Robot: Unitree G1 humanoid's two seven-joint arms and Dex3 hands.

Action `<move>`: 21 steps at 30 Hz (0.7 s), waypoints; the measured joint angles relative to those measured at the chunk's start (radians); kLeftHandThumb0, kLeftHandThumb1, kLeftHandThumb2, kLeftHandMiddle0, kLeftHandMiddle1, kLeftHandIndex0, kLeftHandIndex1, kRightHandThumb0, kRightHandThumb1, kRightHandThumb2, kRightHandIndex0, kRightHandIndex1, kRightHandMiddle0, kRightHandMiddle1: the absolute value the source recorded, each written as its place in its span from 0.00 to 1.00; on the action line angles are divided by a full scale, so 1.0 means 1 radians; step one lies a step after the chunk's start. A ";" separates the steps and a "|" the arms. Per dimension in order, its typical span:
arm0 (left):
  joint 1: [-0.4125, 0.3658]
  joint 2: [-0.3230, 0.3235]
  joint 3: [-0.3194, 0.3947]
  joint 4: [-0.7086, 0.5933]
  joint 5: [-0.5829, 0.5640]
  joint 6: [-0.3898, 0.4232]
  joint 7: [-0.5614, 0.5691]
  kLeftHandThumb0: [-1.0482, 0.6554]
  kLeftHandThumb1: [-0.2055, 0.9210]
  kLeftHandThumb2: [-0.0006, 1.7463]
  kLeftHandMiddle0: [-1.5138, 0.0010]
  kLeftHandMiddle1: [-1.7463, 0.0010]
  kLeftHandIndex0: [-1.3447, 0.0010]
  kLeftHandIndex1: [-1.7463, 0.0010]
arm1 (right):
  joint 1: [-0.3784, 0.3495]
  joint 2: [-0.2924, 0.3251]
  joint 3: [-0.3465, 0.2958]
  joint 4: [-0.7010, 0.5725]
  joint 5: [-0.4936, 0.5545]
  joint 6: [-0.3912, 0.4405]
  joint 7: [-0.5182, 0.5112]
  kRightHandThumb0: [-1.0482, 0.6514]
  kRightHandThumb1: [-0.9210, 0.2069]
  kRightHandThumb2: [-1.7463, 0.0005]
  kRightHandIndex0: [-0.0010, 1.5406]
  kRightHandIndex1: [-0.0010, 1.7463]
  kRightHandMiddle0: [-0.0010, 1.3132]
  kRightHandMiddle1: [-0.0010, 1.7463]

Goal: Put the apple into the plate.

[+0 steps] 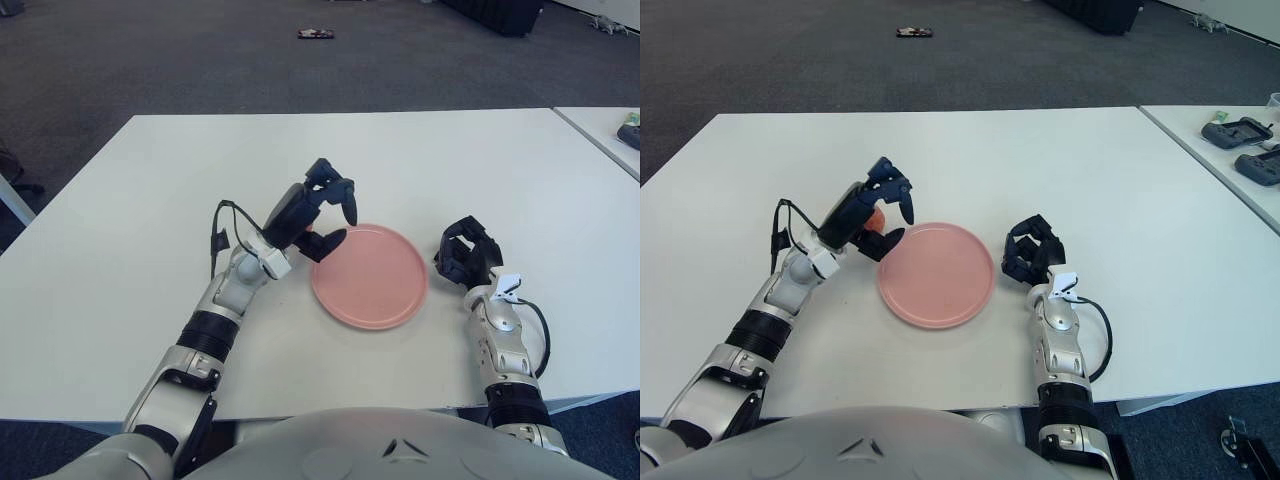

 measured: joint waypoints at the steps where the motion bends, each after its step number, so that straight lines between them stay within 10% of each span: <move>1: 0.000 0.001 -0.005 0.000 0.000 -0.009 -0.004 0.29 0.29 0.89 0.12 0.00 0.42 0.00 | 0.000 0.000 0.000 0.001 0.000 -0.002 0.000 0.37 0.39 0.36 0.45 0.98 0.36 1.00; 10: -0.013 0.031 -0.008 0.004 0.246 -0.027 0.087 0.31 0.34 0.85 0.23 0.00 0.47 0.00 | 0.001 0.000 0.000 0.013 0.002 -0.028 0.010 0.36 0.40 0.35 0.45 0.98 0.37 1.00; 15: -0.022 0.066 -0.009 -0.006 0.349 0.062 0.102 0.35 0.52 0.70 0.59 0.00 0.59 0.00 | -0.002 0.001 -0.002 0.018 0.003 -0.033 0.012 0.36 0.40 0.35 0.45 0.98 0.37 1.00; 18: -0.023 0.105 -0.012 -0.032 0.356 0.161 0.028 0.27 0.47 0.66 0.88 0.22 0.87 0.18 | -0.003 0.003 -0.002 0.019 0.003 -0.034 0.013 0.36 0.40 0.35 0.45 0.98 0.37 1.00; 21: -0.023 0.145 -0.017 -0.058 0.357 0.244 -0.046 0.22 0.49 0.62 0.96 0.47 0.96 0.37 | -0.003 0.003 -0.003 0.019 0.002 -0.034 0.012 0.36 0.40 0.35 0.44 0.98 0.37 1.00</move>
